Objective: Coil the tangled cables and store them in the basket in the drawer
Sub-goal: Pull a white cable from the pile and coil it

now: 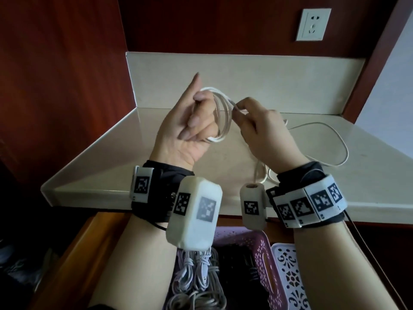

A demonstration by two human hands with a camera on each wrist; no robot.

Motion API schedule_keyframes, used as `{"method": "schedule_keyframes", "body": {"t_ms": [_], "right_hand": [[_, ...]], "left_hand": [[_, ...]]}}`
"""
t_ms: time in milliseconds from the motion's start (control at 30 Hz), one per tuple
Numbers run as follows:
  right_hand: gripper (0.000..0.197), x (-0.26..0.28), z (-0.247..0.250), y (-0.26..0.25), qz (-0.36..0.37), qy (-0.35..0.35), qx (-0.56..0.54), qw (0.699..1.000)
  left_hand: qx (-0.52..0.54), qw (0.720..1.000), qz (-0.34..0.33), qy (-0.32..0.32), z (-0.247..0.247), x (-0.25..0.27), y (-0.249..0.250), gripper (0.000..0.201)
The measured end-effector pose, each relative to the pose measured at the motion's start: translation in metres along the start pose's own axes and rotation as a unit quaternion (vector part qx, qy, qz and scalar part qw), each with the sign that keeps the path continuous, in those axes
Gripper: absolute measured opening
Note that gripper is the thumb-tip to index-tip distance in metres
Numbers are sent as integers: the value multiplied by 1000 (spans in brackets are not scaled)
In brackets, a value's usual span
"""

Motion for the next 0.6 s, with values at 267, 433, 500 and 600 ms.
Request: {"method": "schedule_keyframes", "body": {"t_ms": [267,433,500,600], "right_hand": [[19,23,-50,3,-24,-326,82,942],[21,35,-55,2,-20,-401,121,908],[26,33,-53,-1,-24,-392,95,915],[34,28,-47,1,-45,-367,48,928]], "left_hand": [[156,956,-248,-7,8,13,42,28],[14,930,-354,92,15,24,63,31],[-120,913,-368,129,22,25,66,36],[-277,855,-381,217,35,28,72,28]]}}
Point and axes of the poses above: each hand's wrist, its own x-axis away from the middle knuckle, its own z-axis out of the back of the hand, y = z × x, the point moved 7 cm from there along -x, towards the middle knuckle, and after that the axes turned 12 degrees about x, right-handed, at the moved point
